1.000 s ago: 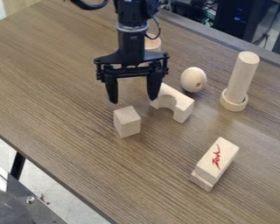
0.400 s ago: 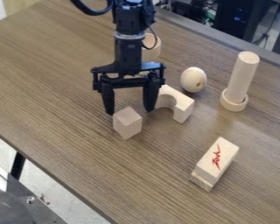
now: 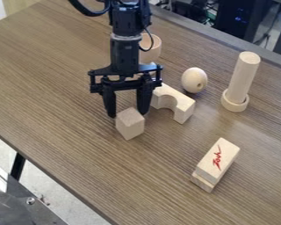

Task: Move the cube from the left side and put it on top of the other cube in the right side

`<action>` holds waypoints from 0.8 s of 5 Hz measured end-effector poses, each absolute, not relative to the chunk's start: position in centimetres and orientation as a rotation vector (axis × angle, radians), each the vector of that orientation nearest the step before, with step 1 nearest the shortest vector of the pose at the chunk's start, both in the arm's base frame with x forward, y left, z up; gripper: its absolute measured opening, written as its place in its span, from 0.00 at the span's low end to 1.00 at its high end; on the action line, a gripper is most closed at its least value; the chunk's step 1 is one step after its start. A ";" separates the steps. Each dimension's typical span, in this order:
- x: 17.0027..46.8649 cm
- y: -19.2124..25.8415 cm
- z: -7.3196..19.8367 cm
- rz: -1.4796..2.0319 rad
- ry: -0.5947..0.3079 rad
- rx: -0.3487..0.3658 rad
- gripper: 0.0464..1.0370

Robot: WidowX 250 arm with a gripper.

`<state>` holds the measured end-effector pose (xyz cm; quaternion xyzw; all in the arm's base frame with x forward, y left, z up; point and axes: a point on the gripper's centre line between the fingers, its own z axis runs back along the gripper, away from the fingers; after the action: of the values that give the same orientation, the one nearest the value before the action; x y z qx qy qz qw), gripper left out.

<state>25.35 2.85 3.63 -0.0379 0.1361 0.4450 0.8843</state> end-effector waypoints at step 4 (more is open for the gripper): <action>27.7 -2.0 8.5 0.714 0.036 -0.073 0.47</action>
<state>27.68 -2.02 8.53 -0.0355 0.0177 0.3494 0.9362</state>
